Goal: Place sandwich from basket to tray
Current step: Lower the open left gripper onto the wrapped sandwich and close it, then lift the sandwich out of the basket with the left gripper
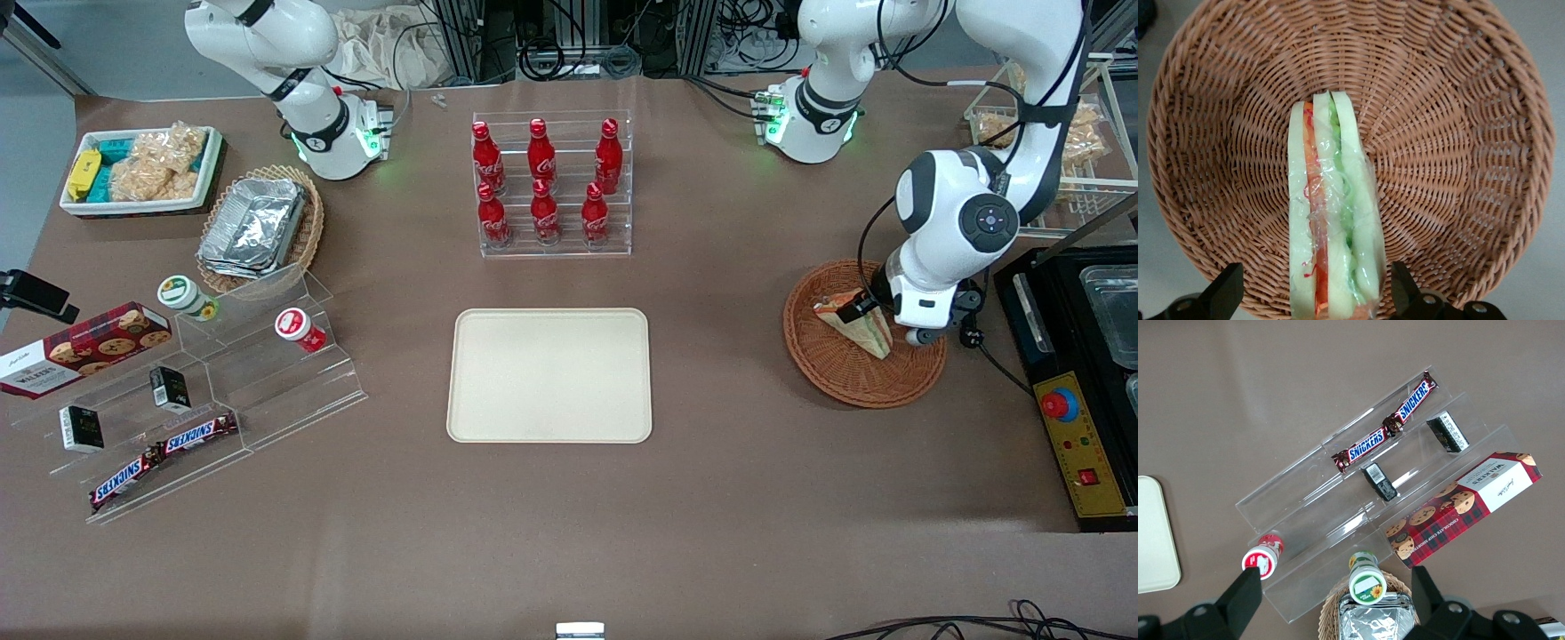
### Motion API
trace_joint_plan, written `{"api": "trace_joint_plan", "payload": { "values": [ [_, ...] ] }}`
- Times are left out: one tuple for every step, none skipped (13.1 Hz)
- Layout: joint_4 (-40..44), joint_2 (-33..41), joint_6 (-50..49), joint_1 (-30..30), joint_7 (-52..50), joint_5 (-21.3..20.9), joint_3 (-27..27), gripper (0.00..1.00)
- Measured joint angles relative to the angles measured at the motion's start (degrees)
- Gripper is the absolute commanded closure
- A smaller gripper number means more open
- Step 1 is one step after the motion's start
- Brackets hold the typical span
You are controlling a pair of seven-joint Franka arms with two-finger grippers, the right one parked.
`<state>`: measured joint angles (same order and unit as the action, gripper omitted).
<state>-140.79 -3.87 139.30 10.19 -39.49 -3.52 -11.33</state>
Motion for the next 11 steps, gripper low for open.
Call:
{"api": "trace_joint_plan", "payload": {
  "values": [
    [-0.7,-0.3,1.4,0.0,0.0,0.0,0.3,0.01],
    [-1.5,-0.7,3.0,0.0,0.0,0.0,0.6,0.21],
    [-1.9,-1.5,4.4,0.1,0.0,0.0,0.8,0.69],
    [-2.0,-2.3,5.5,0.1,0.0,0.0,0.9,1.00],
    [-2.0,-2.9,6.3,0.2,0.0,0.0,1.0,1.00],
    [-2.0,-3.0,6.7,0.2,0.0,0.0,1.0,1.00],
    [-1.8,-2.9,7.0,0.2,-0.3,0.0,1.0,1.00],
    [-1.4,-2.7,7.0,0.3,-0.7,0.0,1.1,1.00],
    [-0.9,-2.4,6.9,0.3,-0.8,0.0,1.0,1.00],
    [-0.3,-1.8,6.3,0.3,-0.8,0.0,1.0,1.00],
    [0.8,-0.9,4.2,0.2,-0.8,0.0,0.9,1.00]
  ]
}}
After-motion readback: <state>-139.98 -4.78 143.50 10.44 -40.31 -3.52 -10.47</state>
